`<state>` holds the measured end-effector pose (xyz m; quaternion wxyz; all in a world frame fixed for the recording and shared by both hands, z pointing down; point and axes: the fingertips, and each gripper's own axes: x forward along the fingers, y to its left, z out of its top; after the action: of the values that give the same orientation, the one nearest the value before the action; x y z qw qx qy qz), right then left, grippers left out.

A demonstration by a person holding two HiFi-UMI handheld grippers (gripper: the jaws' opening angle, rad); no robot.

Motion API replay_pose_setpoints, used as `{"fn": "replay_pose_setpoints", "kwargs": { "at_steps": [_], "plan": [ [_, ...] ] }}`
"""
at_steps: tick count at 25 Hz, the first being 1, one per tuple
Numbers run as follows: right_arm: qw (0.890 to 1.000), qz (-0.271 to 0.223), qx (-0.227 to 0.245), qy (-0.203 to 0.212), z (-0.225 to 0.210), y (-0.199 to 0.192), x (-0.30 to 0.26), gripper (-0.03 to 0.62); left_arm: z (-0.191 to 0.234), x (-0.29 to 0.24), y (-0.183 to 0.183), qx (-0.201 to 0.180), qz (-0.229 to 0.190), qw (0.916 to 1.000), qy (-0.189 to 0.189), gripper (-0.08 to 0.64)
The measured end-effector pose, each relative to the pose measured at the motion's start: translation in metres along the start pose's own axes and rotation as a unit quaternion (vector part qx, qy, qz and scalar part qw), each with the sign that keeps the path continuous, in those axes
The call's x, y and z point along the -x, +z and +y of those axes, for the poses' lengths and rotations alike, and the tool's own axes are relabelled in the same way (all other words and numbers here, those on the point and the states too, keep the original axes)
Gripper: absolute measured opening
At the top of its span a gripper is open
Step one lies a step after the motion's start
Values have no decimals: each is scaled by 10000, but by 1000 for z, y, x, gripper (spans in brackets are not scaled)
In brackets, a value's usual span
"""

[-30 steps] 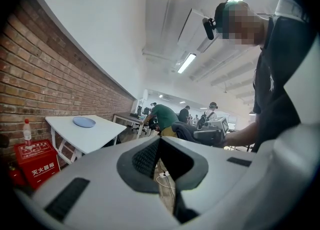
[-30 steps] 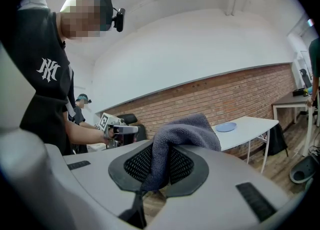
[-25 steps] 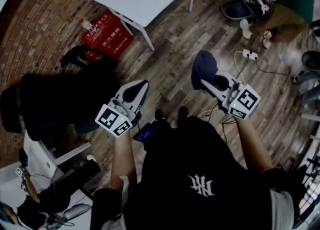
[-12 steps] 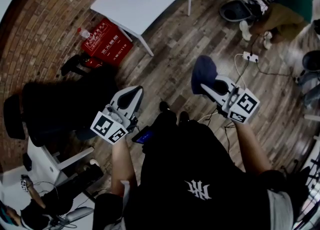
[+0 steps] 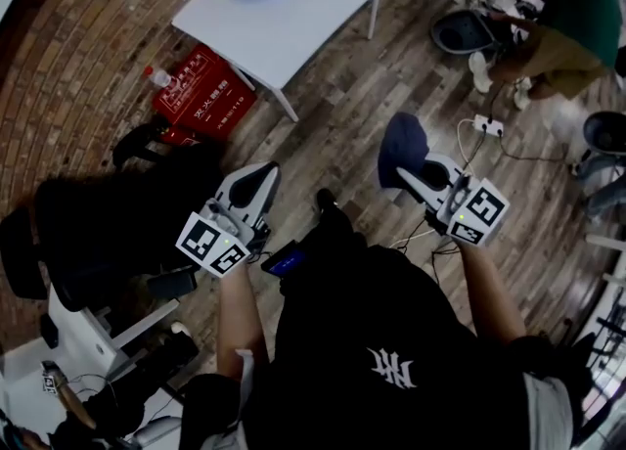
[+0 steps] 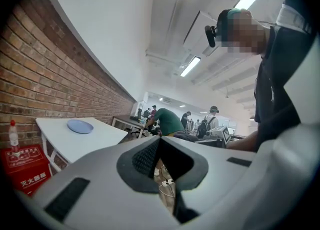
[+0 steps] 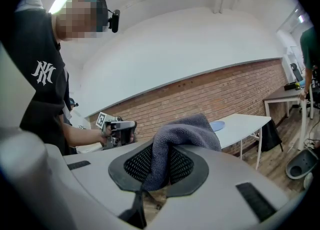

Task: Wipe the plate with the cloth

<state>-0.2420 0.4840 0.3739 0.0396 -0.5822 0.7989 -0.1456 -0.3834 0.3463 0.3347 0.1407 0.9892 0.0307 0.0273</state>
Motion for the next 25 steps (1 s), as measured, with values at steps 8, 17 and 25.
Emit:
{"fn": "replay_pose_setpoints", "kwargs": {
  "at_steps": [8,17,25],
  "plan": [
    [9999,140,63,-1,-55,29,-76,74,90,-26,28,-8,-105,9999,15,2],
    [9997,166,144,-84,-102,46,-111,74,140,-69,27,217,-94,9996,-152,2],
    [9997,85,92,-191,-191,75,-125,74,182,-118,40,378,-128,9992,82,3]
  ]
}}
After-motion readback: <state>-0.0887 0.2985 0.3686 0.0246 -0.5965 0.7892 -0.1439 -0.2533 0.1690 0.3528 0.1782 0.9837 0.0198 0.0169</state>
